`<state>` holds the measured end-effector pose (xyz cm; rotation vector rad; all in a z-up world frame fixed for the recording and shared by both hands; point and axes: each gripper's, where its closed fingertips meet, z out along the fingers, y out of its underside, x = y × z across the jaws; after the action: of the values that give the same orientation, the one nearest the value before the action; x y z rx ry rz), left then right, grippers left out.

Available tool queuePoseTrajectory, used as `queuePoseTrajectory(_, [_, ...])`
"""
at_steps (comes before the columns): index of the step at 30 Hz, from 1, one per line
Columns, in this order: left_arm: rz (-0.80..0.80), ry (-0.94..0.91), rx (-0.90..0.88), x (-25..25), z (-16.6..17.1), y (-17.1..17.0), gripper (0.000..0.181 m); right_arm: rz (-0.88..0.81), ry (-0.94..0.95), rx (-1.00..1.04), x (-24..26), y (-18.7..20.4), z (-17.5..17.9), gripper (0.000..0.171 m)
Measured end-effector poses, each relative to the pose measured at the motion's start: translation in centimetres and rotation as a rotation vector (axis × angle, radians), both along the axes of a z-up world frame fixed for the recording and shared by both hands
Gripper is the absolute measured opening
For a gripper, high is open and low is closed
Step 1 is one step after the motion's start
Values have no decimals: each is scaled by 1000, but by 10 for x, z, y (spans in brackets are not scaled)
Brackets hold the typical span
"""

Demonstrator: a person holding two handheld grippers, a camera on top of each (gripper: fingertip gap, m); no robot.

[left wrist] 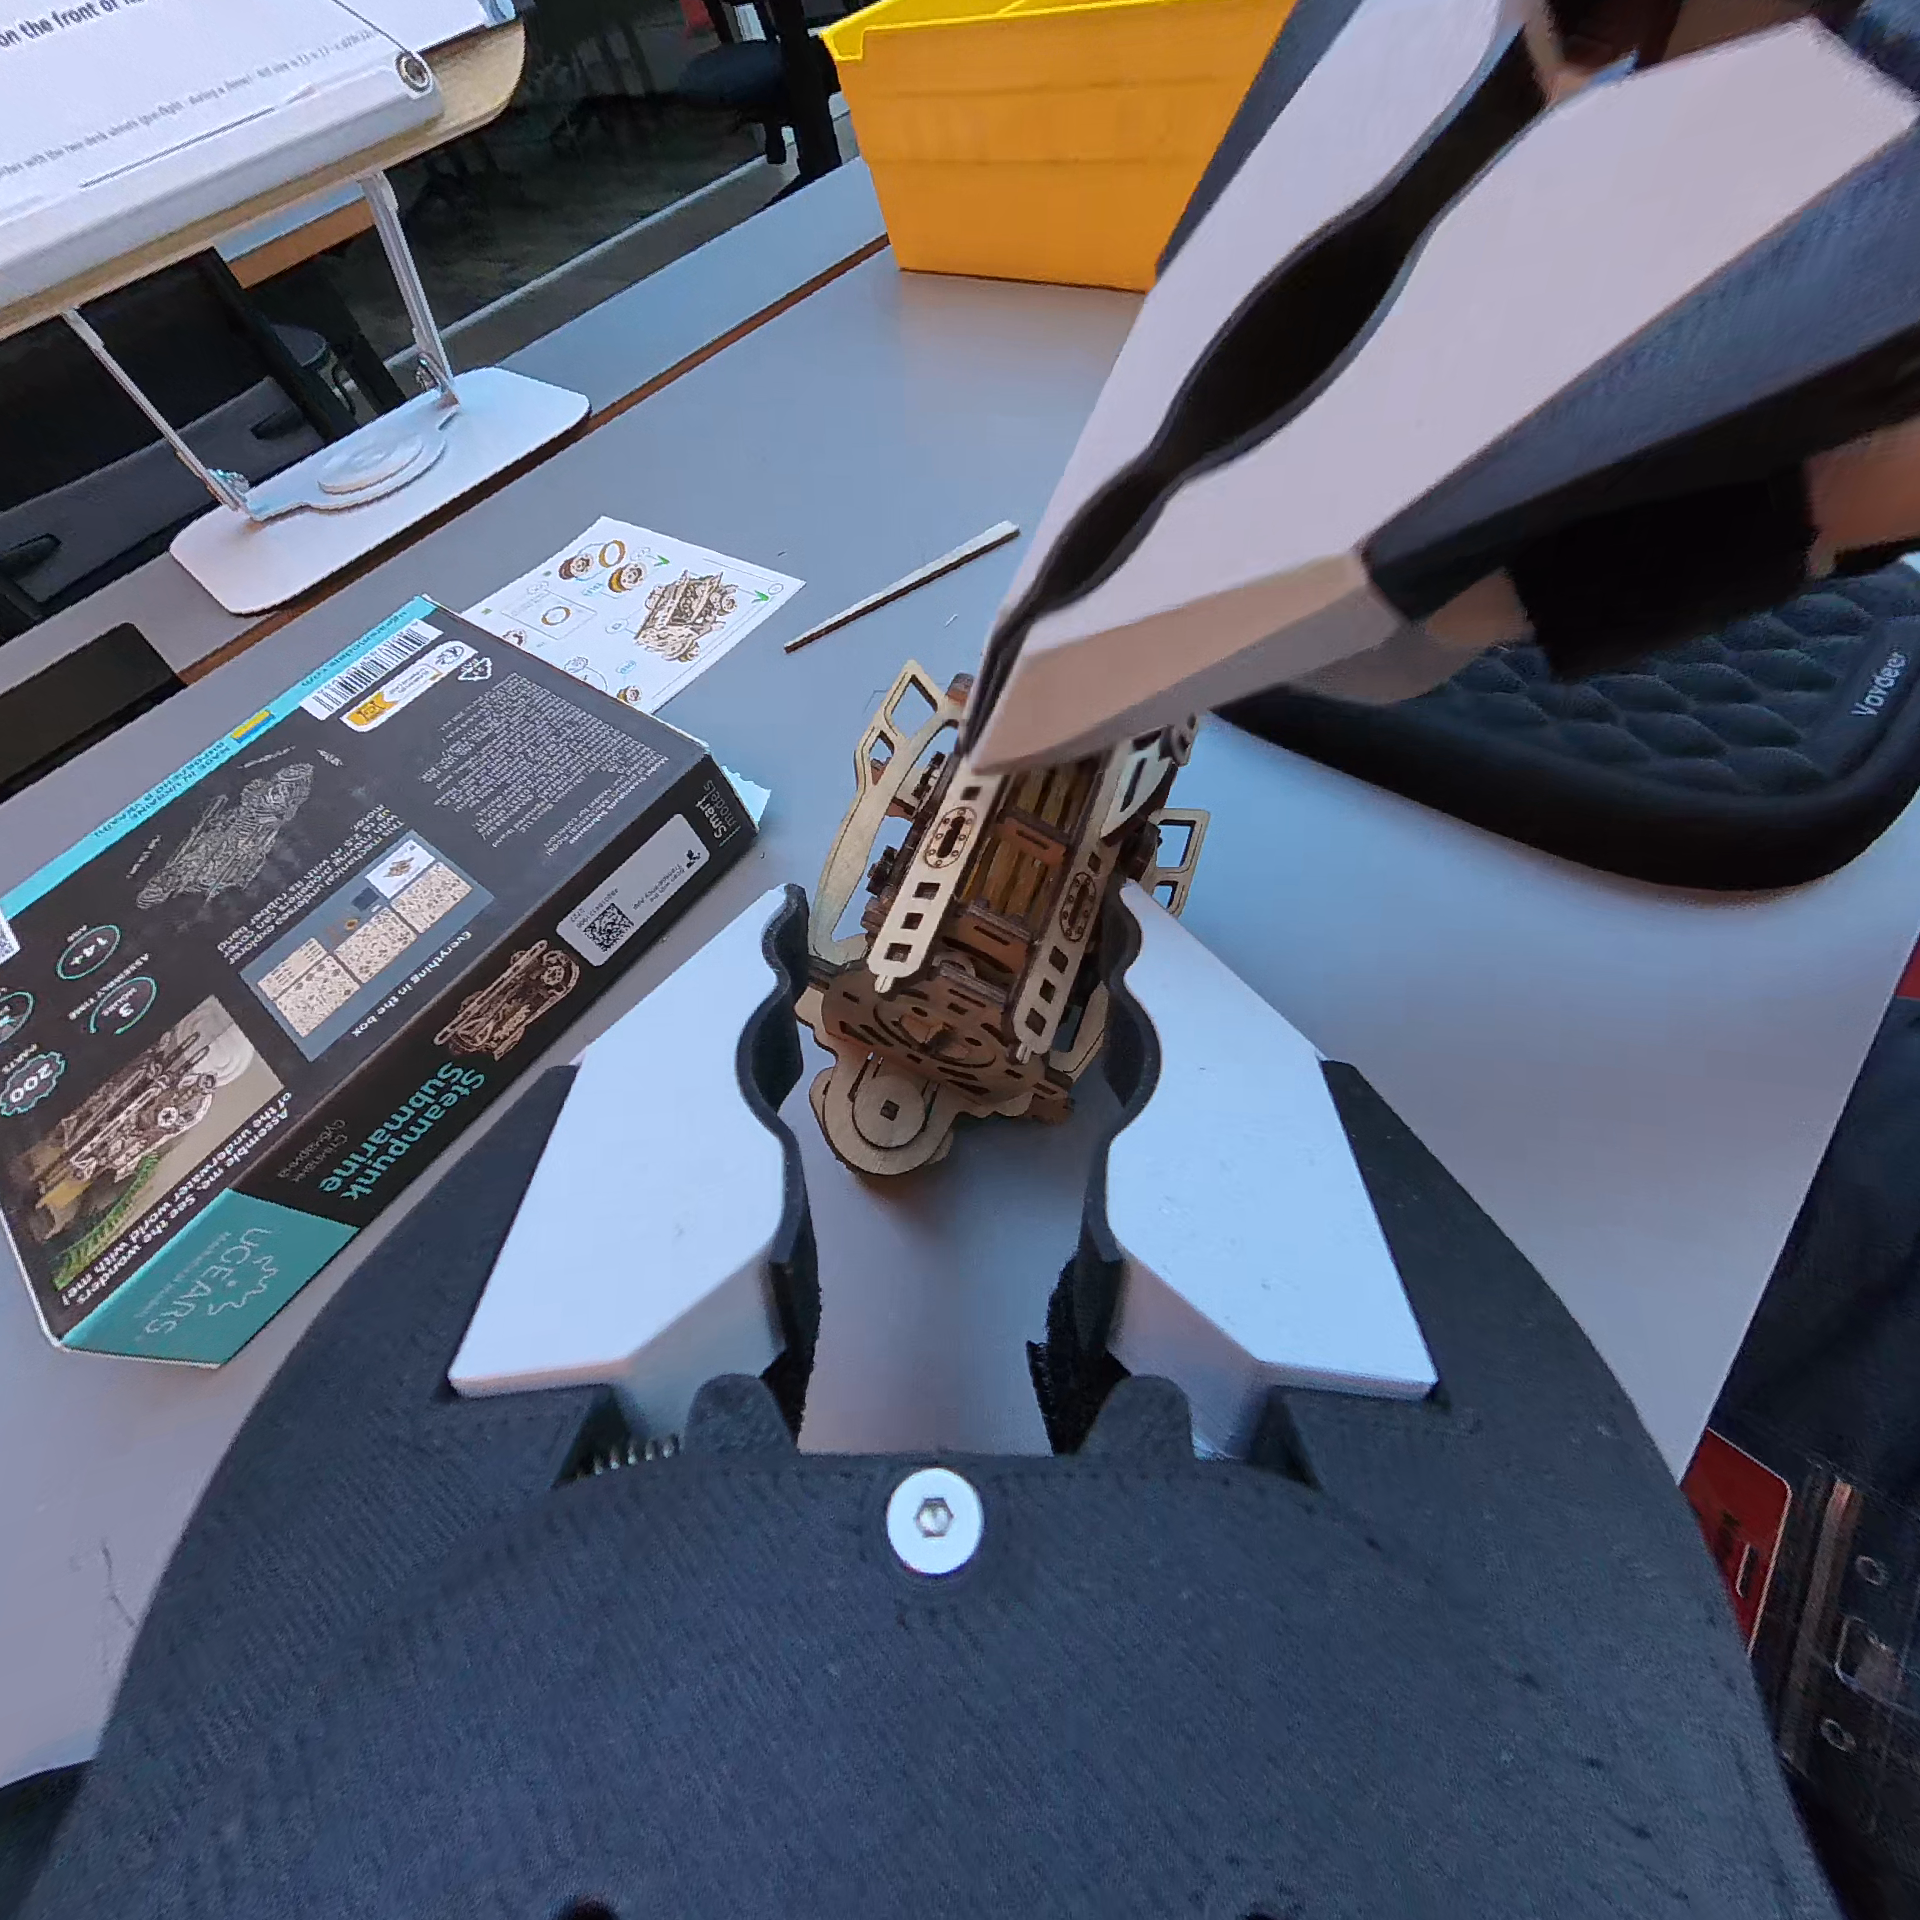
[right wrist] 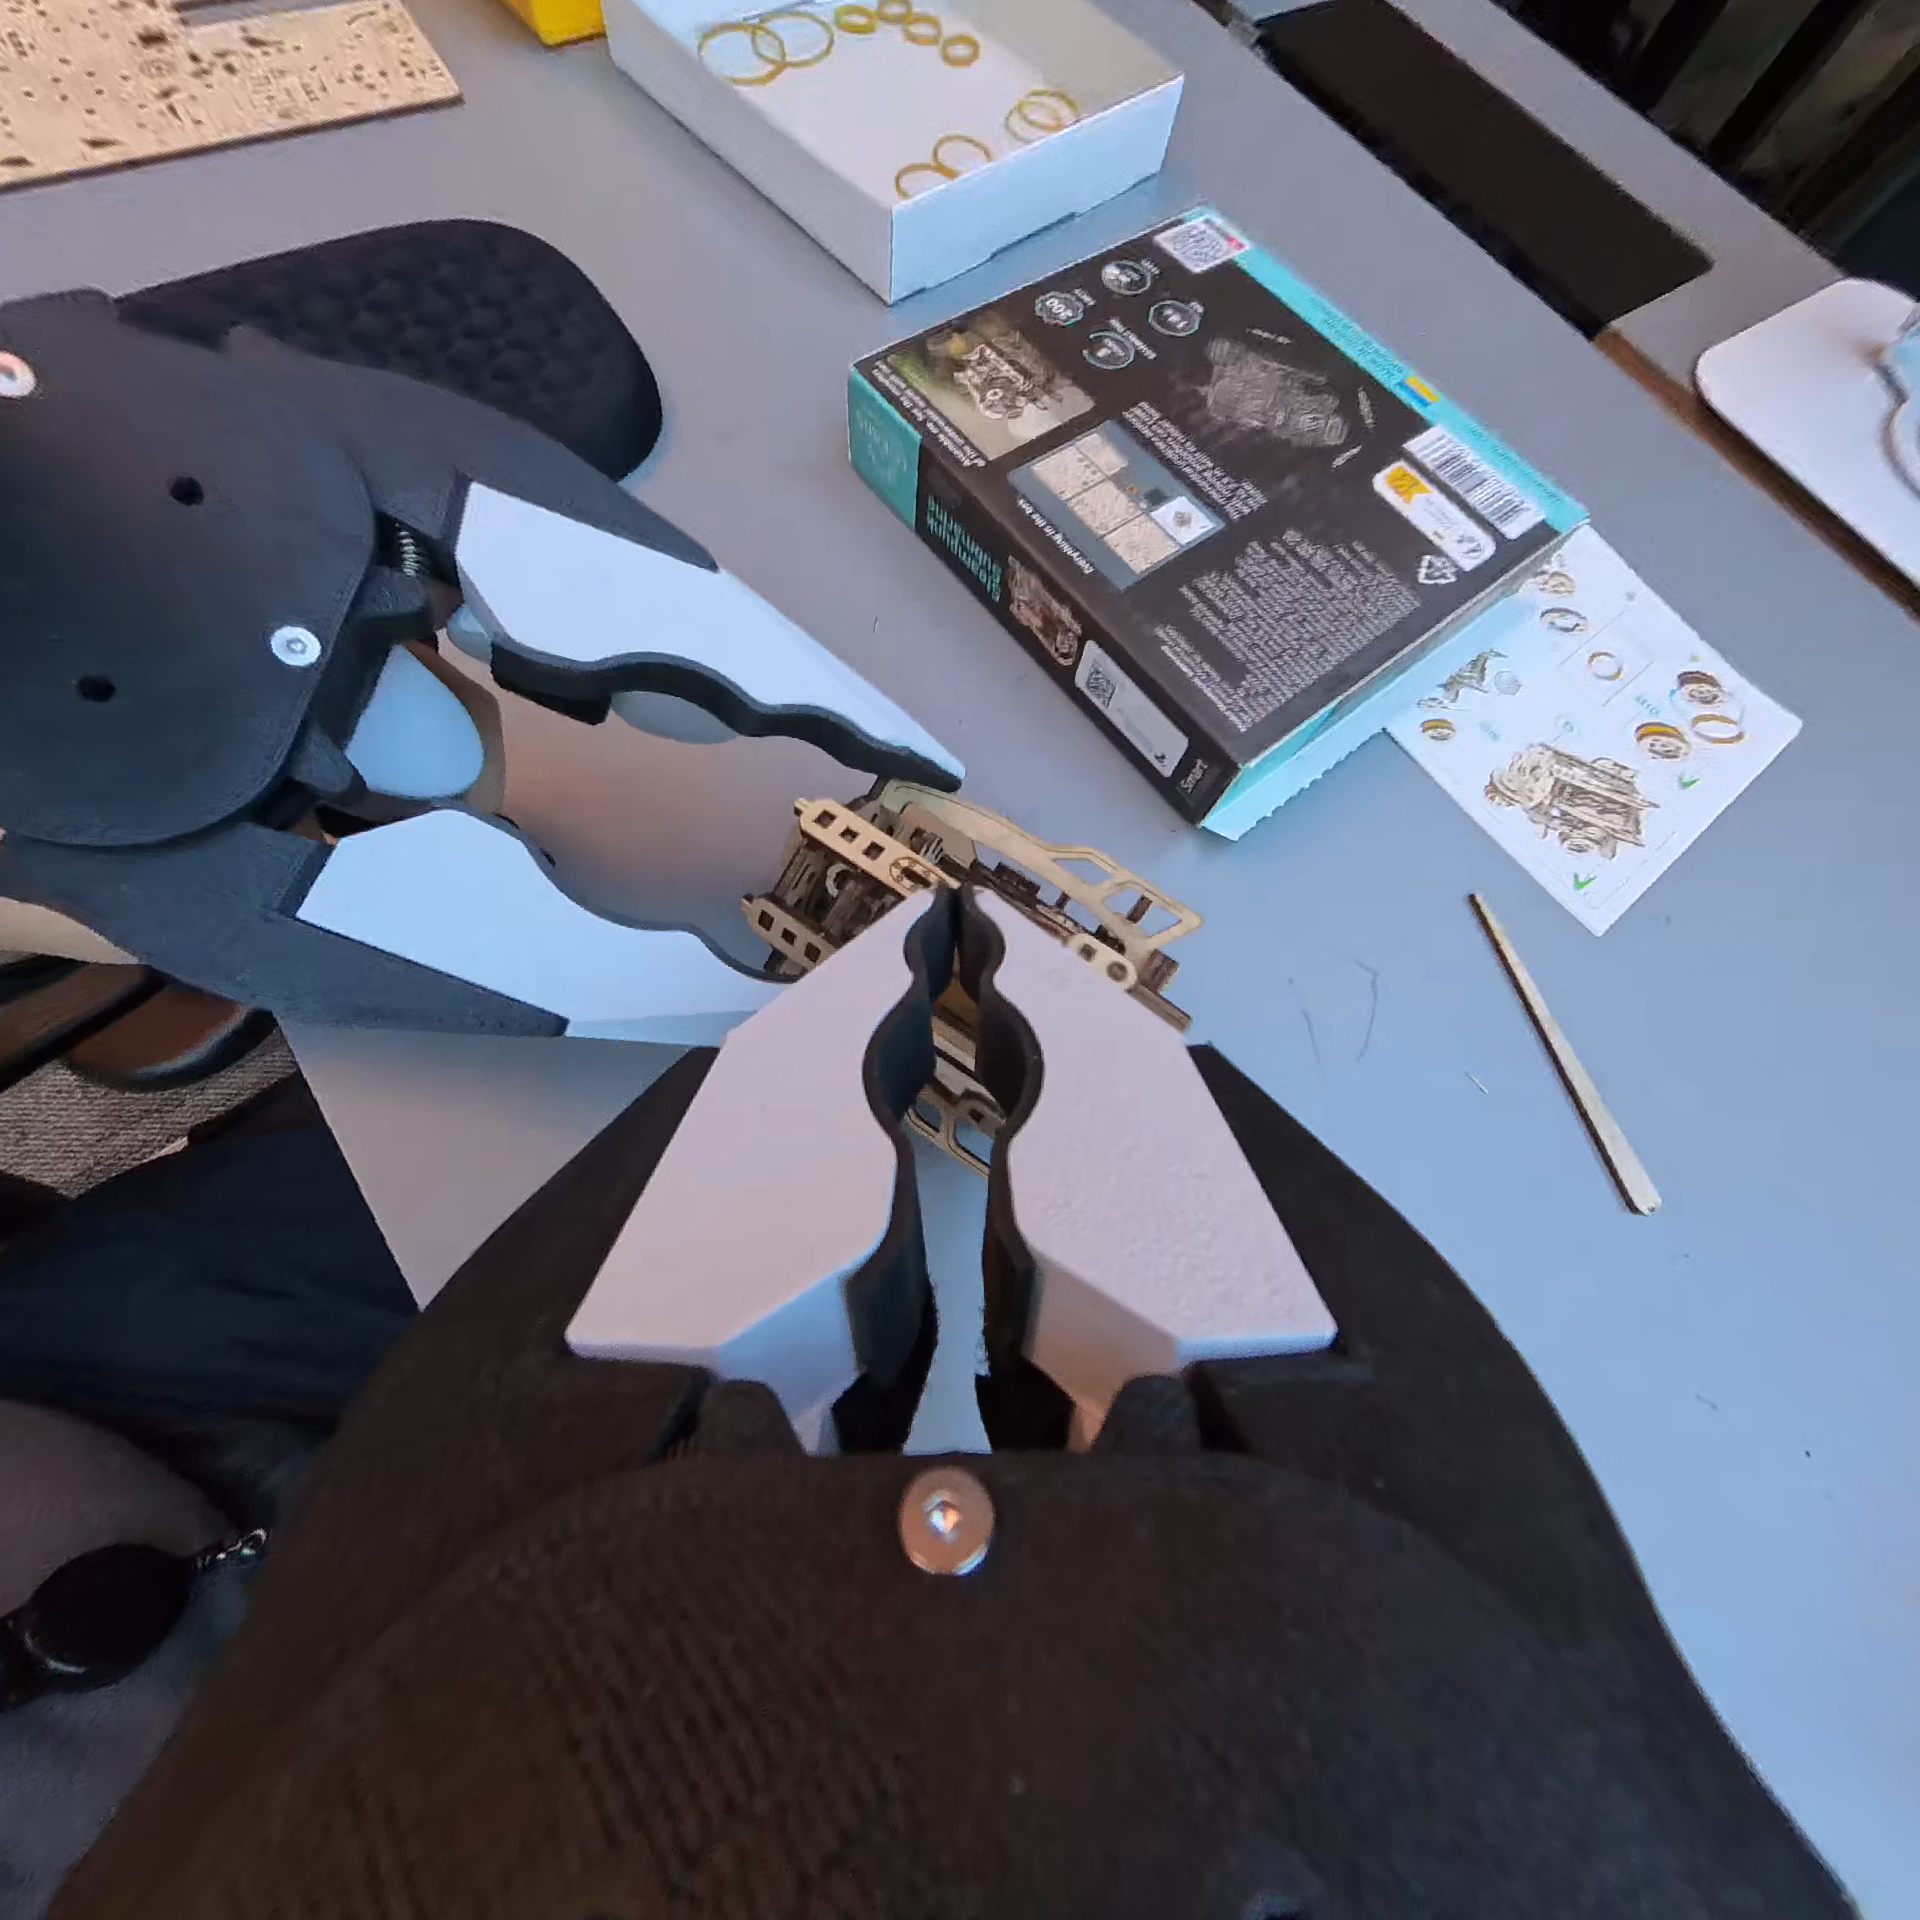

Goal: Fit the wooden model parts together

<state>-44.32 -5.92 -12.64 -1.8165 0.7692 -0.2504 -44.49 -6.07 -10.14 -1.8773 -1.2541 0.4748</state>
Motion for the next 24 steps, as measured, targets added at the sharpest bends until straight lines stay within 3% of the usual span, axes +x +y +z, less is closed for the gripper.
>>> queuePoseTrajectory(4, [-7,-29,6,-2,3,-2,57,15,195,93,14,-3,54,0])
queuePoseTrajectory(6, [-37,-102,12,-2,12,-7,59,-12,204,107,36,8,59,0])
queuePoseTrajectory(10, [-109,-219,4,-12,27,-18,69,126,253,-48,57,13,30,11])
queuePoseTrajectory(12, [-140,-185,-30,-16,18,-20,81,213,341,-124,59,11,23,16])
queuePoseTrajectory(14, [-155,-130,-63,-19,5,-19,84,299,345,-114,58,11,15,32])
queuePoseTrajectory(18, [-199,-135,-116,-14,-7,-12,78,441,196,10,53,11,-13,54])
queuePoseTrajectory(22, [-244,-176,-164,-11,-11,-5,70,489,89,6,43,12,-35,55])
queuePoseTrajectory(24, [-278,-191,-170,-11,-8,-3,56,520,80,-2,39,10,-38,52])
